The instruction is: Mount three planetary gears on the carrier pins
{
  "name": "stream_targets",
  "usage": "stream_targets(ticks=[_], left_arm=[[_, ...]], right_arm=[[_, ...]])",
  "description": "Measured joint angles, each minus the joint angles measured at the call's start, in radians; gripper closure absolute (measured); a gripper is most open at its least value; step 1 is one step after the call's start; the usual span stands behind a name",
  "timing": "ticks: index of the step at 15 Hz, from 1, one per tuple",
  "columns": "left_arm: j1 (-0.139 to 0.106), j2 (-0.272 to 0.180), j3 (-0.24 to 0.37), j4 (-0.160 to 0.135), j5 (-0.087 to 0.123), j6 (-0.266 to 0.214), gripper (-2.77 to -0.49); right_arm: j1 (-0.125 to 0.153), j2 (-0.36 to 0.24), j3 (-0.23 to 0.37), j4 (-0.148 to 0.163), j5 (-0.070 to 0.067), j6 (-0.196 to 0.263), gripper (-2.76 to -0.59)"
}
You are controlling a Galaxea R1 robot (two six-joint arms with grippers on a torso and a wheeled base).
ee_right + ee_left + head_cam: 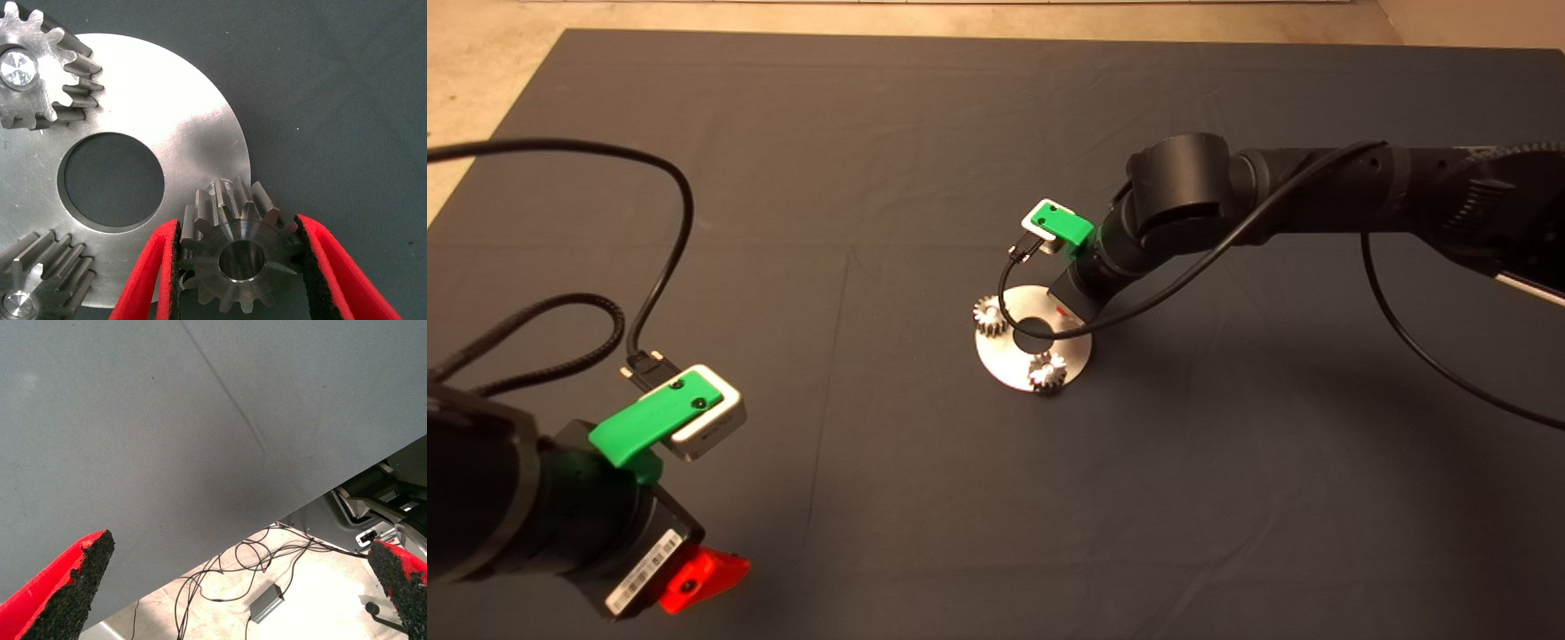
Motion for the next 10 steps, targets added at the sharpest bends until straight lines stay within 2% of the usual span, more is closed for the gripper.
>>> stream_targets(ticks=[10], left_arm=[[0.0, 0.0, 0.0, -0.003, 0.0, 0.004, -2.77]], right_arm=[[0.001, 0.02, -0.014, -0.009, -0.016, 0.0, -0.94]])
